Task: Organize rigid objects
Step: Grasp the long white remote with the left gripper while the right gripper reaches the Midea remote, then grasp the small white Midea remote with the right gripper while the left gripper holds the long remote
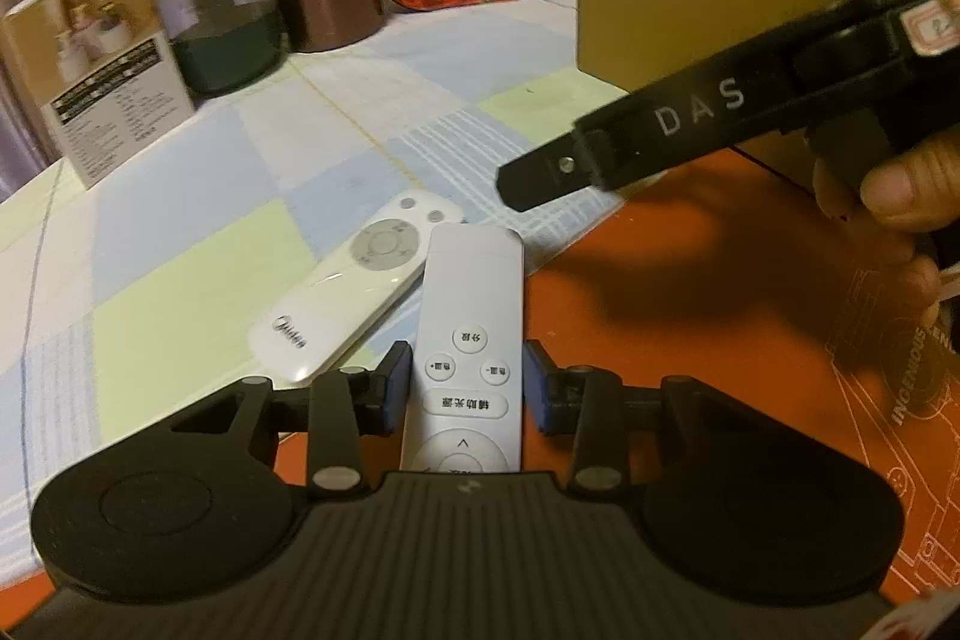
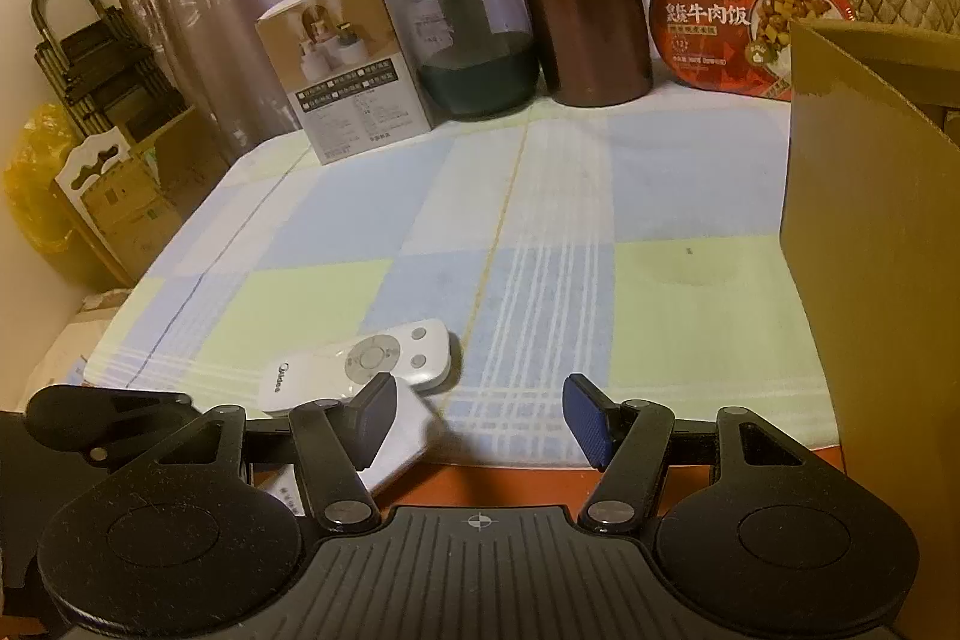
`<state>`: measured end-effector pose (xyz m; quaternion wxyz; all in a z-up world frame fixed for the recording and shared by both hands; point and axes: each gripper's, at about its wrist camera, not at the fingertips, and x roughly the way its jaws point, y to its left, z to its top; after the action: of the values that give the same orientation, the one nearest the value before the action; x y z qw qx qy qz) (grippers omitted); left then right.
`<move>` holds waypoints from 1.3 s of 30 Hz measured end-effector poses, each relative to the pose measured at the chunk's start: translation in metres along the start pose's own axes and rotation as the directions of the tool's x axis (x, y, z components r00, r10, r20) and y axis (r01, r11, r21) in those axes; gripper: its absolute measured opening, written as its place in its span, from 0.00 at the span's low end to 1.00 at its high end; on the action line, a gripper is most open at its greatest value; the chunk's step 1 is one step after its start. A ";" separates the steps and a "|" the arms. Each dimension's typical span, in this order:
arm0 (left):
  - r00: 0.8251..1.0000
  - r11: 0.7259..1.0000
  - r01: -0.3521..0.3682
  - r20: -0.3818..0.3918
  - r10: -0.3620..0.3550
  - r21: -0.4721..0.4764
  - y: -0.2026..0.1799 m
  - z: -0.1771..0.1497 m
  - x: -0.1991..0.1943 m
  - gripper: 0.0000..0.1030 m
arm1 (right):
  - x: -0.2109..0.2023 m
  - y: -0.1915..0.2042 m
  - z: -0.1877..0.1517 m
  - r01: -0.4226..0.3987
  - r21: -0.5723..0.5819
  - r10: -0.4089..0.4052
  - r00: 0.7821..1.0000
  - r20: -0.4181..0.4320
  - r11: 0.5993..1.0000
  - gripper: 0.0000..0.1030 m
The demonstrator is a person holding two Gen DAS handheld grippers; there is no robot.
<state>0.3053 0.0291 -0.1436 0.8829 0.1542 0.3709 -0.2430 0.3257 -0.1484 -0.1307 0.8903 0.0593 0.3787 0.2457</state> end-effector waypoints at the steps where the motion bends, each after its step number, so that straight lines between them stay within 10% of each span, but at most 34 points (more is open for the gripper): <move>1: 1.000 1.000 -0.009 0.006 0.009 -0.013 0.004 -0.001 -0.005 0.33 | 0.000 0.000 0.000 -0.001 0.000 0.001 1.000 0.001 1.000 0.58; 17: 0.965 0.938 -0.261 -0.034 0.261 -0.228 0.068 -0.016 -0.030 0.33 | 0.020 0.033 -0.002 -0.037 -0.130 0.037 0.999 -0.004 0.991 0.71; 25: 0.967 0.963 -0.245 -0.092 0.236 -0.110 0.056 -0.011 -0.006 0.33 | 0.025 0.031 -0.006 0.019 -0.147 -0.021 1.000 -0.014 0.989 0.71; 39: 0.999 0.977 -0.021 -0.047 0.011 -0.213 0.017 -0.013 -0.022 0.33 | 0.017 0.007 0.000 -0.022 0.050 0.024 0.999 -0.042 0.999 0.71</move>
<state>0.2938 0.0562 -0.1344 0.8877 0.0669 0.4136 -0.1910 0.3325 -0.1342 -0.1395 0.8774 0.0804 0.4030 0.2478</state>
